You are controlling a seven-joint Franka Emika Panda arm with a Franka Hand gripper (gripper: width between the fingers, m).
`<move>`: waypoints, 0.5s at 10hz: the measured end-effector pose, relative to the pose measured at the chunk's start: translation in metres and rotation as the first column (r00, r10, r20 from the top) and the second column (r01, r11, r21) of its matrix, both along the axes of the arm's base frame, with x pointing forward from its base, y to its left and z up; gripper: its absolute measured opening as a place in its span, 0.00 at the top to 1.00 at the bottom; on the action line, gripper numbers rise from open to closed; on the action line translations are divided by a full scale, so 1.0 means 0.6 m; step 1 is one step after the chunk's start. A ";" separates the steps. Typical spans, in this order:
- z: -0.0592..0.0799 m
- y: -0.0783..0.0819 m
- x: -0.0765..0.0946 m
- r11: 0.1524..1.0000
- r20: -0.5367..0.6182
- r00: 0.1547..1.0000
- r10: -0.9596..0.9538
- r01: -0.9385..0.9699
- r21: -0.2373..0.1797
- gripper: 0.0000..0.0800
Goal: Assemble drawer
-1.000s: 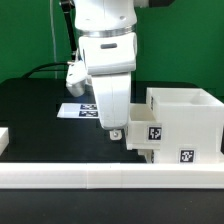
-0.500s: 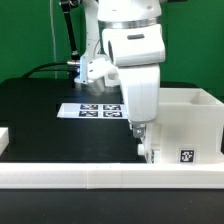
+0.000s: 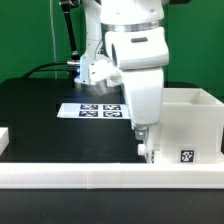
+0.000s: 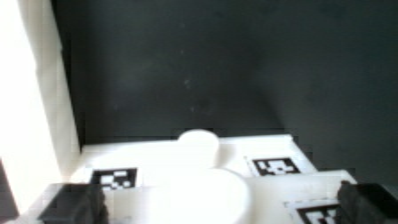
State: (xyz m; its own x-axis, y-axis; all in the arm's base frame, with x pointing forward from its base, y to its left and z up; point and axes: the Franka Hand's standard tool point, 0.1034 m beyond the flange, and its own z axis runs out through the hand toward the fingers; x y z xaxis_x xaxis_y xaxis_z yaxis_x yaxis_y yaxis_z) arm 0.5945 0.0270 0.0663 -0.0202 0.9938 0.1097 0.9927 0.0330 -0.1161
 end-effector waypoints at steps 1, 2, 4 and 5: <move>-0.004 0.014 0.004 1.000 -0.009 1.000 0.021 -0.021 -0.008 0.19; -0.004 0.017 0.007 0.999 -0.027 0.999 0.032 -0.032 -0.011 0.19; 0.005 0.008 0.010 0.999 -0.077 0.996 0.048 -0.049 -0.009 0.19; 0.011 -0.002 0.014 0.999 -0.073 0.997 0.040 -0.041 -0.010 0.19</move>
Offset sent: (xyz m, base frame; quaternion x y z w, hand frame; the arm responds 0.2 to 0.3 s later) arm 0.0127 -0.0099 0.0112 0.0627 -0.0106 -0.0535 0.9965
